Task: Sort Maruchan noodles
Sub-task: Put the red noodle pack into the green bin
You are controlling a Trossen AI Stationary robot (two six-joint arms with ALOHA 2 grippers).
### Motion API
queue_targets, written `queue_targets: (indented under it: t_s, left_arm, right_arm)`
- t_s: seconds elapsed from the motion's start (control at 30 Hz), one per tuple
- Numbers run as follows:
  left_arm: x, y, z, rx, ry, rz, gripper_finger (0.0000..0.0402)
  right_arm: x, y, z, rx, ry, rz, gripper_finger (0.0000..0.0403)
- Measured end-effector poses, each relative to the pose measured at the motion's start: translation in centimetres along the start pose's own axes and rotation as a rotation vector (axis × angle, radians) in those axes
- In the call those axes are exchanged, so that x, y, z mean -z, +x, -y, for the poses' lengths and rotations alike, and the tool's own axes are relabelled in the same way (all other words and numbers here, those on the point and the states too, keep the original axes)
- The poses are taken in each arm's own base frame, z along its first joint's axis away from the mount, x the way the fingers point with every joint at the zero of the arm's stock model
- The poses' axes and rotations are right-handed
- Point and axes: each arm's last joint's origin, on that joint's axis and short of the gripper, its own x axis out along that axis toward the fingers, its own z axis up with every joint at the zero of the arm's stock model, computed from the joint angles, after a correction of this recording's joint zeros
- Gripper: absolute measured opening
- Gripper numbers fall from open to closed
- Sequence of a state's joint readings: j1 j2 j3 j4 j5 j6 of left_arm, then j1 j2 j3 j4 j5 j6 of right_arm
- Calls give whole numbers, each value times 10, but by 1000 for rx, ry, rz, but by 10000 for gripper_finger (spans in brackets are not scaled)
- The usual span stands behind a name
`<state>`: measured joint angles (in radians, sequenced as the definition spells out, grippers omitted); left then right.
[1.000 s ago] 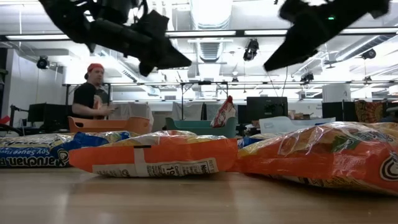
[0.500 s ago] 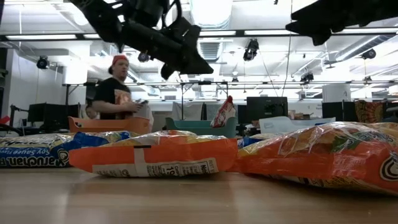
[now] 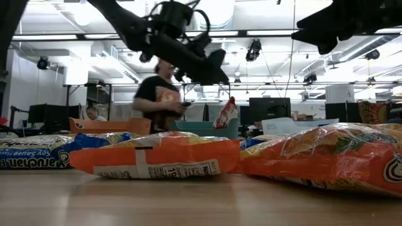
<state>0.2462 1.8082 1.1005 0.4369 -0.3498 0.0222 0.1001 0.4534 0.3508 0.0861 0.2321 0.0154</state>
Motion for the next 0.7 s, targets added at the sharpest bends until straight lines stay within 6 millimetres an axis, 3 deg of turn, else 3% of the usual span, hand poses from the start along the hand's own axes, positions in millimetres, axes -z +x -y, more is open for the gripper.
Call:
queue_targets:
  t_s: [0.17,0.4,0.7]
  left_arm:
    - [-4,30,1,-21,17,-2,210]
    - [-4,58,-4,-57,41,-63,202]
    - [8,68,-12,-102,32,-116,167]
  right_arm:
    - [0,0,0,3,-2,-3,205]
    - [0,0,0,4,-31,-8,205]
    - [2,0,1,7,-45,-26,205]
